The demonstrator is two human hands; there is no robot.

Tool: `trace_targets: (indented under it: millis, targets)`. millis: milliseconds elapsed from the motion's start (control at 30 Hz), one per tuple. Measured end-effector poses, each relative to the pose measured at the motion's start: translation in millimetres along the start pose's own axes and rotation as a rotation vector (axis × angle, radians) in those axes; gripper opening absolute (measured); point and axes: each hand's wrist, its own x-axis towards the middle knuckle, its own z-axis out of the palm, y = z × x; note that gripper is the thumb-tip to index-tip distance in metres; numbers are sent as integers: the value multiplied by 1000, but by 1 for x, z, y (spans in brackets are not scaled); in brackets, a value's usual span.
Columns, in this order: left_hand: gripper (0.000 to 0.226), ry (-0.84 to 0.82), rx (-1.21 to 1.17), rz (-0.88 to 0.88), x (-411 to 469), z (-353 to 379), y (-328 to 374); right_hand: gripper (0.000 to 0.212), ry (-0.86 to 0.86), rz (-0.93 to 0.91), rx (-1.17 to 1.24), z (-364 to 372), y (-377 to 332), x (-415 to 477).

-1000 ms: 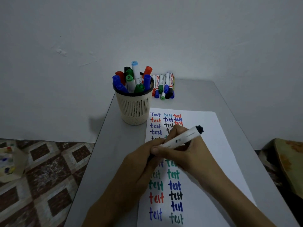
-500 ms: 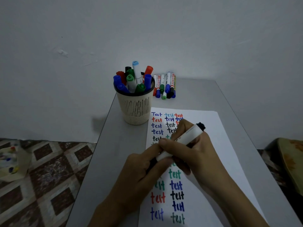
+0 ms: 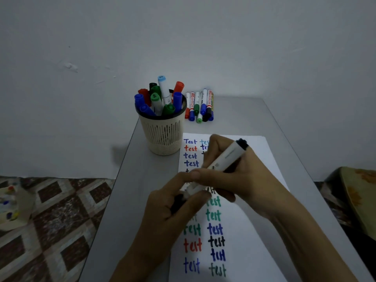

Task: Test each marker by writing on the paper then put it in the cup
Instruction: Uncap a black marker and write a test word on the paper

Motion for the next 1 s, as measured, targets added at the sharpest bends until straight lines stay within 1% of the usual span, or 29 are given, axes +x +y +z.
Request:
trace_targets:
  millis: [67, 167, 233, 267, 333, 400, 500, 567, 700, 767, 833, 900, 1000]
  targets:
    - [24, -19, 77, -12, 0, -4, -2, 26, 70, 17, 40, -3, -2, 5]
    - [32, -8, 301, -28, 1, -13, -11, 20, 290, -53, 316, -22, 0, 10]
    - [32, -4, 412, -8, 2, -15, -18, 17, 433, -85, 425, -38, 7, 13]
    - [31, -23, 462, 14, 2, -14, -21, 14, 474, -80, 451, -43, 12, 14]
    - [33, -72, 575, 71, 3, -11, -26, 7, 491, -31, 439, -47, 28, 16]
    - [41, -96, 624, 91, 3, -11, -33, 10, 488, 27, 375, -46, 44, 18]
    - [45, -97, 630, 86, 3, -13, -38, 23, 490, 47, 352, -42, 60, 19]
    - [44, -89, 619, 85, 3, -13, -39, 31, 535, 44, 315, -42, 66, 20]
    - [38, -80, 599, 51, 2, -13, -40, 32, 584, 38, 181, -42, 73, 21]
    - [38, -86, 599, 58, 2, -13, -40, 29, 568, 40, 126, -41, 74, 21]
    - [39, -87, 603, 67, 2, -13, -41, 31, 543, 35, 101, -40, 74, 22]
    - [39, -88, 606, 69, 2, -14, -41, 34, 518, 36, 98, -39, 74, 22]
    - [39, -92, 616, 81, 2, -15, -42, 32, 479, 54, 115, -38, 72, 22]
